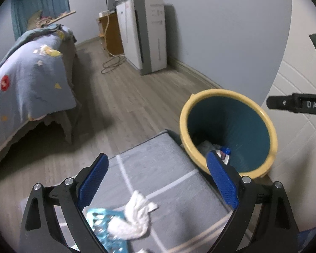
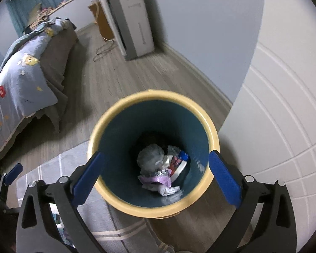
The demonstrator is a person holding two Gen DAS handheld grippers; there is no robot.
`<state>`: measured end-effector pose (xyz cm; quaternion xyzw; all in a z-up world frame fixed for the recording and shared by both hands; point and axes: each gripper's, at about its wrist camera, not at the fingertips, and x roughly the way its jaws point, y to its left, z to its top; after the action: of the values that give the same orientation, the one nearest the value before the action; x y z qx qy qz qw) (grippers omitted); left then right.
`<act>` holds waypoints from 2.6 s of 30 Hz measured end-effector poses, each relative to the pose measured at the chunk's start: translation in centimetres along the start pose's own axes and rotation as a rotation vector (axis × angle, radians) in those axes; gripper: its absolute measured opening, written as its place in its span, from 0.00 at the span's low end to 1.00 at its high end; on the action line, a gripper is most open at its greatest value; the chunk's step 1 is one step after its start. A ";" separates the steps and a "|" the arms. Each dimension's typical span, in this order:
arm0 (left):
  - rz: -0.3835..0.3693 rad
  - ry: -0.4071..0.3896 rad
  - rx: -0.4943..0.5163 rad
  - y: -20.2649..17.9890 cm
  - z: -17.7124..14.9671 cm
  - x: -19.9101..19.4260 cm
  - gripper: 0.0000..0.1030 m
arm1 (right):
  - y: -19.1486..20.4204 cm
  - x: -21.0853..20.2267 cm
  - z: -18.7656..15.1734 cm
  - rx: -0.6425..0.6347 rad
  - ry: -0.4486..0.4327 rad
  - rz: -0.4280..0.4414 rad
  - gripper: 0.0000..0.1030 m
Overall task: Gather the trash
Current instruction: 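Move both open grippers back over the trash on the ottoman, then grasp the blue face mask with the right gripper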
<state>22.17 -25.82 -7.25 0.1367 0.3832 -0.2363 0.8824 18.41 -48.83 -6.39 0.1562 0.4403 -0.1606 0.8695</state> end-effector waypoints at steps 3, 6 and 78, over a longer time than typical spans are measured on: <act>0.020 -0.020 0.010 1.3 -0.7 -2.8 0.91 | 2.0 -2.1 -0.3 -0.039 -0.038 0.012 0.95; 0.038 -0.036 0.014 2.8 -1.7 -5.9 0.91 | 4.5 -4.3 -0.6 -0.055 -0.061 0.053 0.95; -0.055 0.222 -0.143 6.7 -14.6 -4.3 0.92 | 15.8 -1.2 -8.0 0.085 0.224 0.443 0.24</act>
<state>14.21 -12.61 -13.46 0.0882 0.4978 -0.2160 0.8353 18.58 -31.16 -7.83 0.3023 0.4819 0.0339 0.8218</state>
